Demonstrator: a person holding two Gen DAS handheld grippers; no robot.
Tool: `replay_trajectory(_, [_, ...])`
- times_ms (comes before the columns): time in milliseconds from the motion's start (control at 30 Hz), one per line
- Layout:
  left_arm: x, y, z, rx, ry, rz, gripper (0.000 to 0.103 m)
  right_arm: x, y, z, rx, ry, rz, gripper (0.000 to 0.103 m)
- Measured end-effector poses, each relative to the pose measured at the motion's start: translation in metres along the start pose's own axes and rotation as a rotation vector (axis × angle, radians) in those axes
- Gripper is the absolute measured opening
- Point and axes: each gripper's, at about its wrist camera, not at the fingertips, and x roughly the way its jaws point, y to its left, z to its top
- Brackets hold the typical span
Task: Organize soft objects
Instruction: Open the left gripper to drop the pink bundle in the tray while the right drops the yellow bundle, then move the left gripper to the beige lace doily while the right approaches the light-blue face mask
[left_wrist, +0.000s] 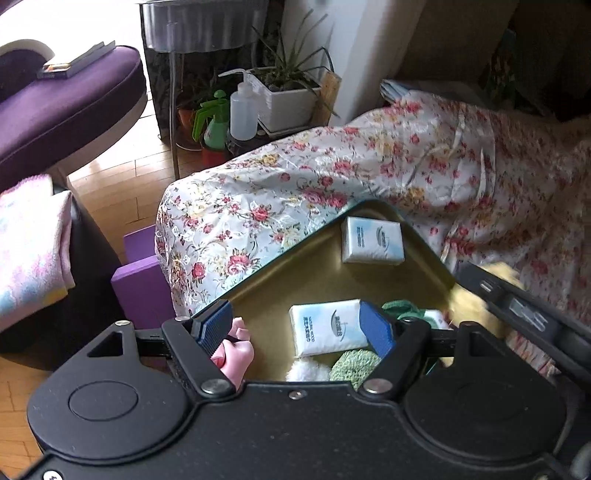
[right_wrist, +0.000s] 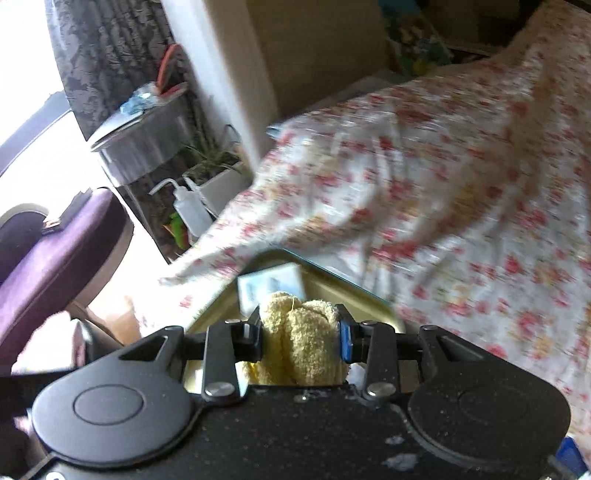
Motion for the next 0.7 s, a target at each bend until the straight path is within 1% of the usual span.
replay_trajectory(67, [-0.004, 0.004, 0.002, -0.015, -0.014, -0.005, 0.072, 0.008, 0.011, 0.005, -0.008, -0.011, 0.004, 0.047])
replay_trajectory(133, [-0.007, 0.007, 0.003, -0.027, -0.025, -0.007, 0.072, 0.015, 0.019, 0.009, -0.020, -0.024, -0.013, 0.049])
replay_trajectory(233, [-0.008, 0.011, 0.006, -0.039, -0.031, -0.012, 0.072, 0.021, 0.023, 0.008, -0.041, -0.018, -0.043, 0.054])
replay_trajectory(267, [-0.008, 0.011, 0.006, -0.040, -0.033, -0.014, 0.072, 0.020, 0.022, 0.006, -0.044, -0.018, -0.051, 0.058])
replay_trajectory(367, [-0.011, 0.011, 0.006, -0.037, -0.045, -0.016, 0.072, 0.012, 0.017, -0.002, -0.064, -0.032, -0.085, 0.068])
replay_trajectory(400, [-0.012, 0.010, 0.006, -0.032, -0.050, -0.016, 0.073, 0.008, 0.015, -0.006, -0.076, -0.039, -0.103, 0.077])
replay_trajectory(467, [-0.014, 0.008, 0.005, -0.026, -0.059, -0.018, 0.073, 0.000, 0.010, -0.013, -0.098, -0.061, -0.139, 0.088])
replay_trajectory(500, [-0.015, 0.007, 0.005, -0.021, -0.062, -0.019, 0.073, -0.005, 0.008, -0.017, -0.111, -0.062, -0.157, 0.092])
replay_trajectory(533, [-0.016, 0.006, 0.004, -0.016, -0.064, -0.021, 0.074, -0.009, 0.005, -0.019, -0.122, -0.057, -0.172, 0.093])
replay_trajectory(600, [-0.018, 0.003, 0.004, -0.007, -0.068, -0.024, 0.074, -0.017, -0.002, -0.025, -0.136, -0.036, -0.197, 0.101])
replay_trajectory(667, [-0.019, 0.000, 0.002, 0.006, -0.074, -0.023, 0.075, -0.029, -0.010, -0.032, -0.137, -0.022, -0.210, 0.102])
replay_trajectory(700, [-0.019, -0.003, 0.002, 0.016, -0.077, -0.022, 0.079, -0.034, -0.014, -0.036, -0.138, -0.015, -0.215, 0.103])
